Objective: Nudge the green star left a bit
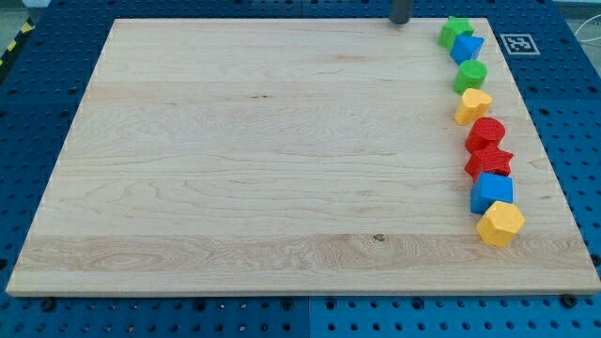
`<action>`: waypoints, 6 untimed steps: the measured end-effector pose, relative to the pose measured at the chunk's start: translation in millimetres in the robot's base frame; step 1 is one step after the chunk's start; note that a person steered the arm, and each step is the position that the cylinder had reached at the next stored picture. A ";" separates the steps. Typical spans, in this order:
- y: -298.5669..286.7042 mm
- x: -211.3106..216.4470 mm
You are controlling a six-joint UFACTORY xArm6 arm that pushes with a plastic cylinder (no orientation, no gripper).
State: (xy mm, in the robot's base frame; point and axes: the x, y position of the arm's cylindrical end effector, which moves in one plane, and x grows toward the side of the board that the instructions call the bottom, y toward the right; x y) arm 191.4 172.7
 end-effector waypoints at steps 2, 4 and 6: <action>119.5 0.1; 92.4 17.4; 76.0 30.9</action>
